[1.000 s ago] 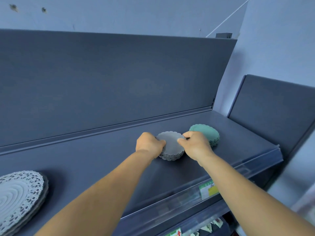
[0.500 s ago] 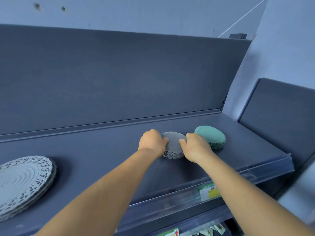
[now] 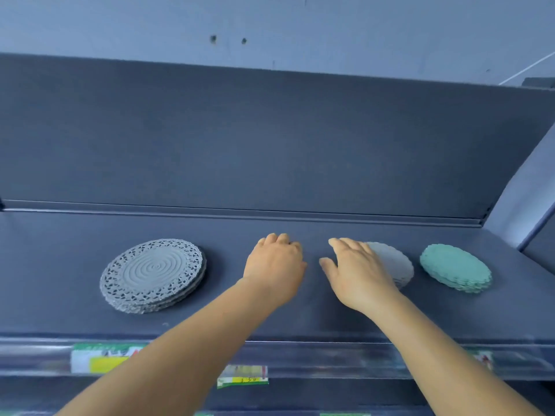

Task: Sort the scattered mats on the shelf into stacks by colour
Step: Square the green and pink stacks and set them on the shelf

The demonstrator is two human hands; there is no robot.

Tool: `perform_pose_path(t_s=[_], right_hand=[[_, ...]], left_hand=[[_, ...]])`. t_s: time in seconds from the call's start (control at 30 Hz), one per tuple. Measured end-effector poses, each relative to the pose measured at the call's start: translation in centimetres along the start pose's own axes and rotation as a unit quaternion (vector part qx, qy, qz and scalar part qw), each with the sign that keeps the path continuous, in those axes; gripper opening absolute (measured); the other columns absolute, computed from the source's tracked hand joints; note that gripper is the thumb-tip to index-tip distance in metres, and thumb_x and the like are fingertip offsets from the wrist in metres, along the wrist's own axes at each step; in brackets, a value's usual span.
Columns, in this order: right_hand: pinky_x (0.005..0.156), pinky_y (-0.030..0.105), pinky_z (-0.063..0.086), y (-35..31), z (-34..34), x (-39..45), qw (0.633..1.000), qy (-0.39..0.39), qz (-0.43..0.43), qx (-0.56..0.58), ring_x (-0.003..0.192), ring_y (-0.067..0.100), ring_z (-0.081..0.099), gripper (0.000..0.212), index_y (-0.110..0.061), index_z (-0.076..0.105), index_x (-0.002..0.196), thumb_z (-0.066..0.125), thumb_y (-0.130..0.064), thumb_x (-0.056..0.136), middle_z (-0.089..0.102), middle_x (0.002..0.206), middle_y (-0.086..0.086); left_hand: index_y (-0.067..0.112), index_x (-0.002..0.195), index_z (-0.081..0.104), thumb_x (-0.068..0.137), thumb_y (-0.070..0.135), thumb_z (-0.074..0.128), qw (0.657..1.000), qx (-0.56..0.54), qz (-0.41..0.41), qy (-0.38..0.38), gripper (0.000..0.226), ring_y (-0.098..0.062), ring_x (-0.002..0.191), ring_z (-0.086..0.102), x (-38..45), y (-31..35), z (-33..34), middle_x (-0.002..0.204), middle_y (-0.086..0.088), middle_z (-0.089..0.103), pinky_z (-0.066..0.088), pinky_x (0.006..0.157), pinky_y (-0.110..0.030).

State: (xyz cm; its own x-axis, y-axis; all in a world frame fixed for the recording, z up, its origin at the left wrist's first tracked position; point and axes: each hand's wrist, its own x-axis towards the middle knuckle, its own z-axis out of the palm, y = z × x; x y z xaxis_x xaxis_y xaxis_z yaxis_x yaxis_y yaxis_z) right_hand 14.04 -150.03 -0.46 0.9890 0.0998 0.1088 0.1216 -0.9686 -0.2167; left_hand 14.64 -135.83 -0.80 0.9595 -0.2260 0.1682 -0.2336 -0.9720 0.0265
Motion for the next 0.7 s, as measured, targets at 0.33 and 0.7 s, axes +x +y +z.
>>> perform_pose_path(t_s=[0.33, 0.7], right_hand=[[0.106, 0.033, 0.034, -16.5, 2.6, -4.0, 0.989, -0.01, -0.135, 0.054, 0.132, 0.022, 0.037, 0.042, -0.015, 0.045, 0.132, 0.039, -0.041, 0.098, 0.046, 0.141, 0.0], [0.11, 0.032, 0.03, -34.8, 6.3, -10.0, 0.969, -0.005, -0.218, 0.117, 0.135, 0.021, 0.036, 0.048, -0.018, 0.04, 0.141, 0.041, -0.038, 0.098, 0.044, 0.146, -0.001]], left_hand=[[0.014, 0.131, 0.048, 0.097, 0.032, 0.039, 0.992, -0.018, -0.115, 0.053, 0.04, -0.024, 0.124, 0.043, -11.5, -14.4, -3.6, 0.132, -0.004, 0.051, 0.037, 0.098, -0.031], [0.015, 0.124, 0.053, 0.095, 0.03, 0.042, 0.972, -0.038, -0.212, 0.093, 0.035, -0.024, 0.117, 0.048, -26.6, -28.5, -5.9, 0.124, -0.003, 0.056, 0.043, 0.094, -0.034]])
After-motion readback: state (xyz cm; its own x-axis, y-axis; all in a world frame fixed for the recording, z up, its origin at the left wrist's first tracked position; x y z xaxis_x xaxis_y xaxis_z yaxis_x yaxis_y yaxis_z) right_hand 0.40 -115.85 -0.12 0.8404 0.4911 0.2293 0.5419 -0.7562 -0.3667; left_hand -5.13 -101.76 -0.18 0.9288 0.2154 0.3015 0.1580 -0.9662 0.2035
